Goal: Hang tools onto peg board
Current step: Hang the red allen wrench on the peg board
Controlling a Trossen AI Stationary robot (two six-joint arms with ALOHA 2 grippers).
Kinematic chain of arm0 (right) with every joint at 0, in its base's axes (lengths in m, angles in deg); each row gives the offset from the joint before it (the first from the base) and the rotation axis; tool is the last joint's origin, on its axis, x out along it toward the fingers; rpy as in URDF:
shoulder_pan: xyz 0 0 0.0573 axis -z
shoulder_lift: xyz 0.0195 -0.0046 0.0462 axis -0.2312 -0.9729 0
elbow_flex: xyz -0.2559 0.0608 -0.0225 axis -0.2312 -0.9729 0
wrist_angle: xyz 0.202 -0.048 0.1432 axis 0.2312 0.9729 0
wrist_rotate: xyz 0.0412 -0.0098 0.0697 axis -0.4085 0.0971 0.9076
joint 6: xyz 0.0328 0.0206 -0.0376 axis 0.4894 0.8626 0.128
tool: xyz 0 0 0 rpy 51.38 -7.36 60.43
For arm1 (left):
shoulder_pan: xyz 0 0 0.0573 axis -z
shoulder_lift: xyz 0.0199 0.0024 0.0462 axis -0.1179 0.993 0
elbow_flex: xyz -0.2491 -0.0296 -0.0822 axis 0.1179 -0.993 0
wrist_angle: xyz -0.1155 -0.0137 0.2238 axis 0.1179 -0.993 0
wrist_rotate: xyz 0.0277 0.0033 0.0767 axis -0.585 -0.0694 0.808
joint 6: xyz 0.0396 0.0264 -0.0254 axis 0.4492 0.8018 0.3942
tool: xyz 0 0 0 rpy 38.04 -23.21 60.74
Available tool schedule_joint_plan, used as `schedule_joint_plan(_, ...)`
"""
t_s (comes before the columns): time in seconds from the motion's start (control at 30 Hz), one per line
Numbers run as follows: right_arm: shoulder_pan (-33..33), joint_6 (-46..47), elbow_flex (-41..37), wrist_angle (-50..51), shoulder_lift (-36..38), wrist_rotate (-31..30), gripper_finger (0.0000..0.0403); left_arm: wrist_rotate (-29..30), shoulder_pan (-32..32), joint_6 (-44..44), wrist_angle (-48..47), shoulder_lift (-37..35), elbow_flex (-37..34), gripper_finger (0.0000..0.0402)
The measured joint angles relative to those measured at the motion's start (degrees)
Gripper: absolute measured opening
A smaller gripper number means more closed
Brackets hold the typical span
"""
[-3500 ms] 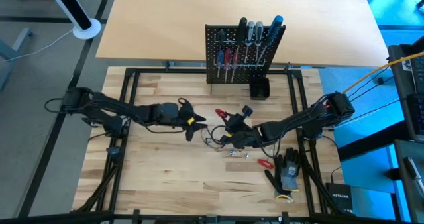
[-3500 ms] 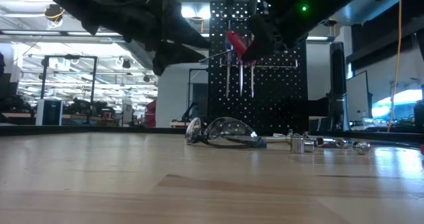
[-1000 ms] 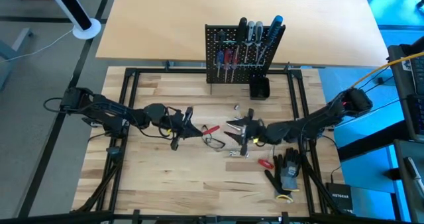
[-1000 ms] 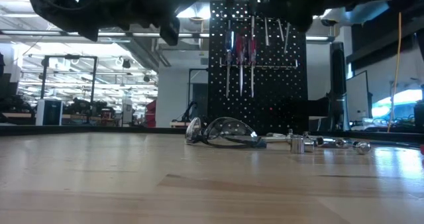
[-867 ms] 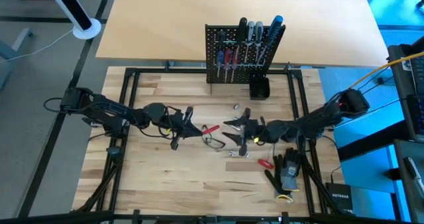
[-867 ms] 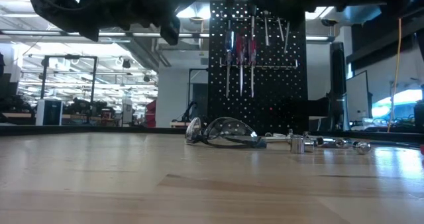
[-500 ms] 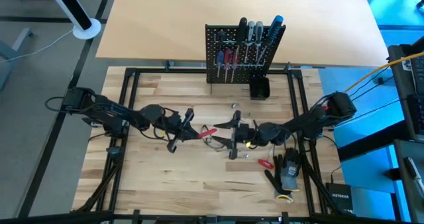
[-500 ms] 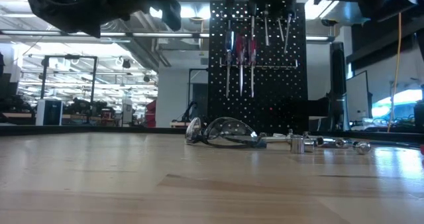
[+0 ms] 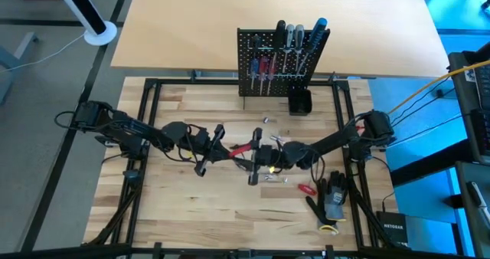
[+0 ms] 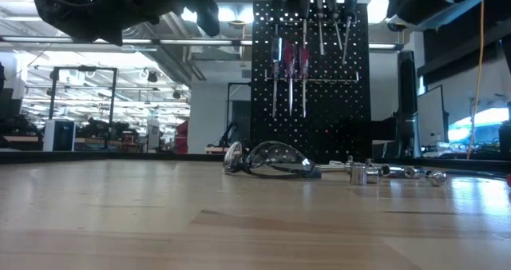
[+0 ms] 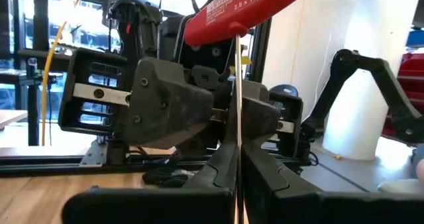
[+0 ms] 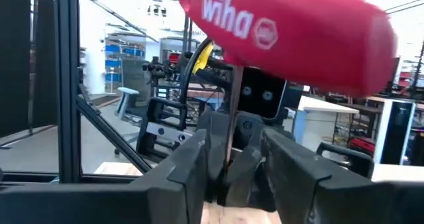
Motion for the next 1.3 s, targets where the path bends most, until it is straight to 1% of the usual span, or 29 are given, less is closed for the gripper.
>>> schedule_joint_plan(0.2, -0.1, -0.1, 0.0, 0.6, 0.0, 0.8, 0.0106, -1.3, 0.0, -0.7, 2.7, 0.0, 0.0, 0.0000)
schedule_joint_plan(0.5, -0.1, 0.0, -0.1, 0.3, 0.0, 1.2, 0.0075, -1.5, 0.0, -0.5, 1.7, -0.1, 0.0, 0.0000)
schedule_joint_plan(0.9, -0.1, 0.1, -0.1, 0.3, 0.0, 1.6, 0.0072, -1.6, 0.0, -0.2, 0.1, -0.1, 0.1, 0.0000)
schedule_joint_plan(1.0, -0.1, 2.9, -0.1, 0.5, 0.0, 1.6, 0.0072, -1.6, 0.0, -0.2, 0.1, -0.1, 0.1, 0.0000)
schedule_joint_plan(1.2, -0.1, 3.5, -0.1, 0.6, 0.0, 0.8, 0.0072, -1.6, 0.0, -0.2, 0.0, -0.1, 0.1, 0.0000)
schedule_joint_plan(1.3, -0.1, 3.6, -0.1, 0.6, 0.0, 0.5, 0.0081, -1.6, 0.0, -0.2, -0.1, -0.1, 0.1, 0.0000)
